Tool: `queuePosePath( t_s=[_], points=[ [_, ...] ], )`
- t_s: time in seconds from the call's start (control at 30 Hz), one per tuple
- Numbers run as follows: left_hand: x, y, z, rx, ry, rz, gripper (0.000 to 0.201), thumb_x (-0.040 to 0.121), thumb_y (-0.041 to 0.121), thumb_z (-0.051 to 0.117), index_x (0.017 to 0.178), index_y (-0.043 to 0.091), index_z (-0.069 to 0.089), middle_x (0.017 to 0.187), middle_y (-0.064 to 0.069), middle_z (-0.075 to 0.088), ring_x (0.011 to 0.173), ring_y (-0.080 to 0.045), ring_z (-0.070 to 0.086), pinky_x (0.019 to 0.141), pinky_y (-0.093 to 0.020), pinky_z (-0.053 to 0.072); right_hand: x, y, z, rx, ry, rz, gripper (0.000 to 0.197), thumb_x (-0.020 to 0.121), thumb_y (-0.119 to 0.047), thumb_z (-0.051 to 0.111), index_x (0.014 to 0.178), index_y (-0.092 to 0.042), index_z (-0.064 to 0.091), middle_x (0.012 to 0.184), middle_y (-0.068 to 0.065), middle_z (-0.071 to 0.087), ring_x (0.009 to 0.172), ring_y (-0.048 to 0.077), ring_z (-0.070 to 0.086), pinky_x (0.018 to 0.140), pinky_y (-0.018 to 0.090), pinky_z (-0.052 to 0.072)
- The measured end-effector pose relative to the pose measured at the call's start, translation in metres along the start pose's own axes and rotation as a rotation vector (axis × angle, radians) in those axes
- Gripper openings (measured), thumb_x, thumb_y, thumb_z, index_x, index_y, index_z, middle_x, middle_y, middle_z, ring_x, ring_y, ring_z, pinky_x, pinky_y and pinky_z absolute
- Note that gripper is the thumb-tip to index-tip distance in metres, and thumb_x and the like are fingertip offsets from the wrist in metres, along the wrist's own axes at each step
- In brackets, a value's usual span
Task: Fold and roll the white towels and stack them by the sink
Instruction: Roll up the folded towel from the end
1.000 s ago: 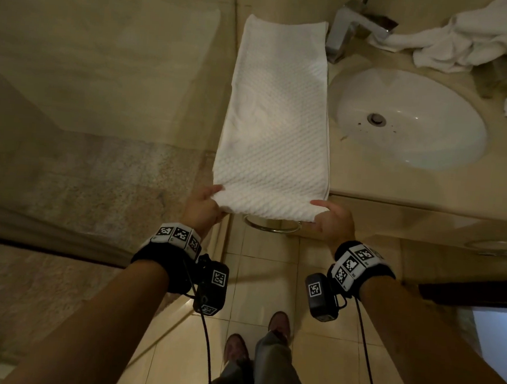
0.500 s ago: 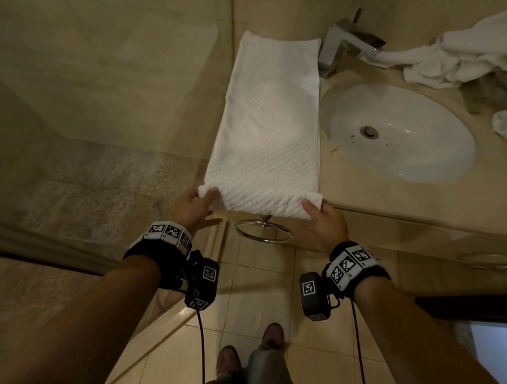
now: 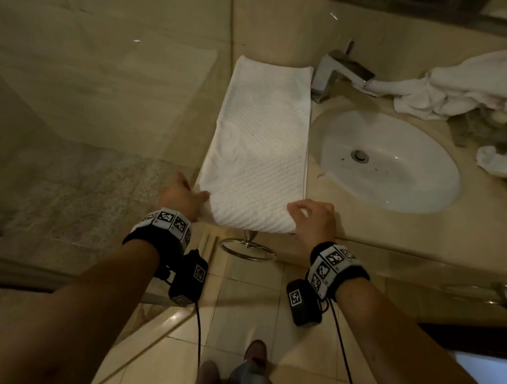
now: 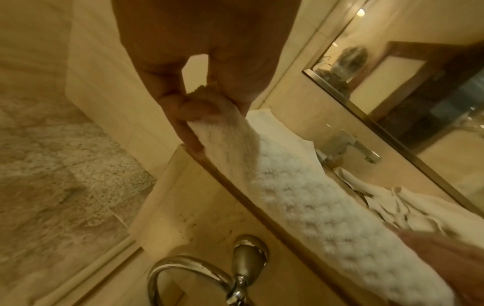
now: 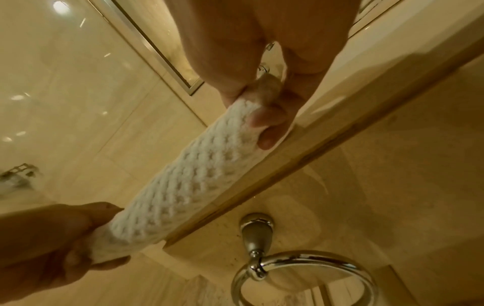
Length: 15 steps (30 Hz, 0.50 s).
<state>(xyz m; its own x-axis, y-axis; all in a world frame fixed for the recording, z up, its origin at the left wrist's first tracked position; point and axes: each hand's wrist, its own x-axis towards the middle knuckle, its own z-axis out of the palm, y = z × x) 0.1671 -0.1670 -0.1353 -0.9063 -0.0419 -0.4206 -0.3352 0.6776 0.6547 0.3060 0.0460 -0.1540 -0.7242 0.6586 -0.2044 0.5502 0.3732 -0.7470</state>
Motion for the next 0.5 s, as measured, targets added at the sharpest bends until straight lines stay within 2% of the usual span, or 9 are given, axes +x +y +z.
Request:
queuePosePath(
  t_s=[0.03, 0.1, 0.17, 0.23, 0.3, 0.37, 0.4, 0.43, 0.5],
  points=[
    [0.003, 0.000, 0.000, 0.046, -0.006, 0.018, 0.037, 0.079, 0.034, 0.073, 0.091, 0.015, 0.044, 0.089, -0.012, 0.060, 0.069, -0.027, 0.058, 0.055, -0.032, 0.049, 0.003, 0.002, 0.000, -0.020, -0.042, 0.001, 0.027, 0.087, -0.045, 0.062, 0.094, -0.022, 0.074, 0.116, 0.011, 0.052, 0.105, 0.024, 0.055, 0.093, 0.035, 0.050],
    [0.007, -0.001, -0.001, 0.053, -0.023, 0.014, 0.039, 0.077, 0.041, 0.073, 0.086, 0.016, 0.046, 0.083, -0.010, 0.062, 0.069, -0.027, 0.060, 0.057, -0.032, 0.050, 0.006, 0.003, -0.004, 0.047, -0.117, 0.063, 0.032, 0.085, -0.051, 0.061, 0.094, -0.024, 0.075, 0.117, 0.009, 0.052, 0.088, 0.027, 0.064, 0.079, 0.039, 0.058],
    [0.011, -0.002, -0.002, -0.009, -0.016, -0.004, 0.047, 0.072, 0.051, 0.075, 0.084, 0.014, 0.048, 0.081, -0.011, 0.063, 0.069, -0.028, 0.063, 0.059, -0.038, 0.056, 0.008, 0.005, -0.010, 0.264, -0.213, 0.155, 0.020, 0.085, -0.024, 0.071, 0.103, -0.016, 0.072, 0.123, 0.011, 0.051, 0.072, 0.026, 0.066, 0.062, 0.032, 0.059],
    [0.009, -0.002, -0.003, -0.136, -0.036, -0.049, 0.055, 0.067, 0.056, 0.075, 0.086, 0.010, 0.051, 0.083, -0.015, 0.064, 0.069, -0.032, 0.067, 0.062, -0.046, 0.059, 0.006, 0.005, -0.017, 0.405, -0.329, 0.225, 0.037, 0.079, 0.005, 0.070, 0.113, -0.009, 0.067, 0.117, 0.015, 0.059, 0.080, 0.025, 0.065, 0.065, 0.030, 0.060],
    [0.007, 0.001, -0.004, -0.263, -0.048, -0.108, 0.045, 0.072, 0.041, 0.076, 0.086, 0.004, 0.056, 0.084, -0.017, 0.064, 0.068, -0.033, 0.068, 0.063, -0.049, 0.059, 0.007, 0.004, -0.020, 0.433, -0.362, 0.216, 0.045, 0.078, 0.011, 0.068, 0.120, -0.005, 0.063, 0.106, 0.012, 0.063, 0.083, 0.023, 0.066, 0.070, 0.030, 0.060],
    [0.006, 0.003, -0.004, -0.279, -0.061, -0.131, 0.027, 0.073, 0.023, 0.073, 0.079, 0.000, 0.061, 0.082, -0.020, 0.066, 0.066, -0.031, 0.066, 0.067, -0.046, 0.060, 0.010, 0.002, -0.019, 0.430, -0.329, 0.203, 0.037, 0.083, 0.001, 0.070, 0.119, -0.003, 0.063, 0.097, 0.006, 0.065, 0.077, 0.018, 0.065, 0.064, 0.028, 0.059],
    [0.005, 0.005, -0.004, -0.270, -0.066, -0.125, 0.025, 0.072, 0.019, 0.073, 0.079, -0.003, 0.064, 0.079, -0.020, 0.066, 0.065, -0.030, 0.065, 0.066, -0.042, 0.059, 0.014, 0.001, -0.018, 0.384, -0.309, 0.189, 0.030, 0.085, -0.007, 0.070, 0.114, -0.003, 0.065, 0.091, 0.005, 0.066, 0.074, 0.016, 0.063, 0.061, 0.028, 0.058],
    [0.006, 0.006, -0.003, -0.251, -0.067, -0.109, 0.029, 0.071, 0.019, 0.073, 0.084, -0.006, 0.066, 0.075, -0.018, 0.066, 0.063, -0.028, 0.064, 0.062, -0.038, 0.056, 0.018, 0.000, -0.017, 0.304, -0.293, 0.167, 0.025, 0.087, -0.018, 0.070, 0.107, -0.003, 0.067, 0.087, 0.004, 0.067, 0.070, 0.016, 0.061, 0.059, 0.029, 0.056],
    [0.005, 0.010, -0.002, -0.194, -0.059, -0.064, 0.043, 0.069, 0.030, 0.075, 0.092, -0.005, 0.065, 0.082, -0.015, 0.067, 0.070, -0.027, 0.063, 0.059, -0.030, 0.049, 0.028, 0.001, -0.018, 0.153, -0.278, 0.119, 0.037, 0.087, -0.038, 0.067, 0.096, -0.003, 0.070, 0.082, 0.006, 0.069, 0.071, 0.019, 0.062, 0.063, 0.032, 0.053]
  ],
)
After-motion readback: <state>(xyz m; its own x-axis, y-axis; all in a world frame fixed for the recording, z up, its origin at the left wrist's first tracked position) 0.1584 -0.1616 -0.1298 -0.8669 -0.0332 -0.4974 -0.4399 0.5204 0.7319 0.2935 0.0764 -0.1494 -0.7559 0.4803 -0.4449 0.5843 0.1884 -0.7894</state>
